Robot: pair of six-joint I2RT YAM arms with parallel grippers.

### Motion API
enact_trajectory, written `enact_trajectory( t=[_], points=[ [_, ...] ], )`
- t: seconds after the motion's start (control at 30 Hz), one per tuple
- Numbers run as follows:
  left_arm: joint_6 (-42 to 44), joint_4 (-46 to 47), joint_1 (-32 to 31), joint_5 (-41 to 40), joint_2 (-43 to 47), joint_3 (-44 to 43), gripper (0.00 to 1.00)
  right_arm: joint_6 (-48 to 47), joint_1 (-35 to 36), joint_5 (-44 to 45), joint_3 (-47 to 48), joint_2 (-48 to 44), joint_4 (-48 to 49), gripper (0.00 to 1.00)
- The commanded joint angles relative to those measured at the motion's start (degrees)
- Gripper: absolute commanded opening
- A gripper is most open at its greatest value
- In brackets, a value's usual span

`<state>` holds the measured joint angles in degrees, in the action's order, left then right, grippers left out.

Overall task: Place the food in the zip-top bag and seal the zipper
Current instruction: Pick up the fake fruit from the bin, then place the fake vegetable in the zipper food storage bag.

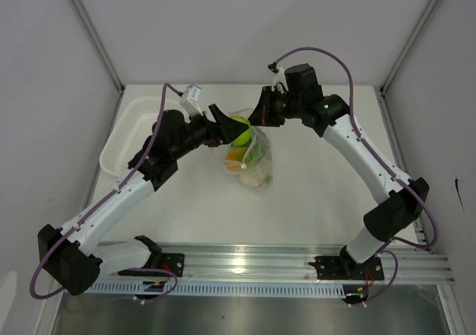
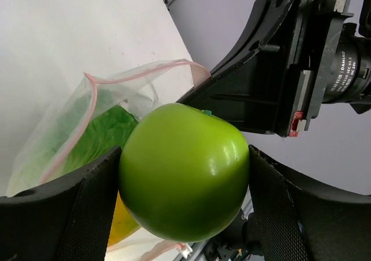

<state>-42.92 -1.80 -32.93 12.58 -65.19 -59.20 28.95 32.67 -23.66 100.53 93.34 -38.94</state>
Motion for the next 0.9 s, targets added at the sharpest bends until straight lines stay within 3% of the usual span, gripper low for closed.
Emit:
enact_trajectory(
  t=[0.0, 0.23, 0.37, 0.4, 0.43, 0.47, 0.5, 0.53, 0.57, 0.87],
  points=[
    [1.78, -0.39, -1.08, -4.74, -1.17, -2.24, 0.01, 1.99, 0.12, -2.44, 3.35, -2.72, 2.28, 0.02],
    [0.11, -8.21, -1.35, -12.31, -3.45, -2.32, 0.01, 3.22, 0.03, -3.41, 3.44, -3.25, 2.73, 0.02],
    [0.38, -10.58, -2.40, -14.06, -4.42, -2.24, 0.11, 4.01, 0.03, -3.85, 3.36, -3.17, 3.69, 0.02],
    [0.64, -11.46, -2.84, -14.51, -4.60, -2.41, 0.17, 4.27, -0.06, -4.02, 3.36, -3.08, 3.96, 0.02],
    [0.73, -11.90, -3.02, -15.21, -4.77, -2.15, 0.42, 4.27, -0.06, -4.37, 3.36, -2.90, 4.13, 0.02],
    [0.64, -12.60, -3.19, -15.65, -4.60, -1.97, 0.60, 4.27, -0.06, -4.38, 3.36, -2.81, 4.13, 0.02],
    [0.73, -12.61, -3.28, -16.09, -4.42, -1.97, 0.61, 4.27, 0.03, -4.38, 3.36, -2.73, 4.13, 0.02],
    [0.90, -12.26, -3.37, -16.36, -3.46, -1.45, 0.87, 4.01, 0.03, -4.38, 3.18, -2.72, 3.96, 0.02],
    [1.43, -11.30, -3.28, -15.84, -2.85, -1.01, 0.97, 3.92, -0.06, -4.20, 3.01, -2.81, 3.87, 0.02],
    [5.47, -12.16, -4.51, -17.41, 9.37, -0.21, 0.99, 2.69, -0.76, -4.20, 0.63, -4.13, 3.08, 0.02]
  ],
)
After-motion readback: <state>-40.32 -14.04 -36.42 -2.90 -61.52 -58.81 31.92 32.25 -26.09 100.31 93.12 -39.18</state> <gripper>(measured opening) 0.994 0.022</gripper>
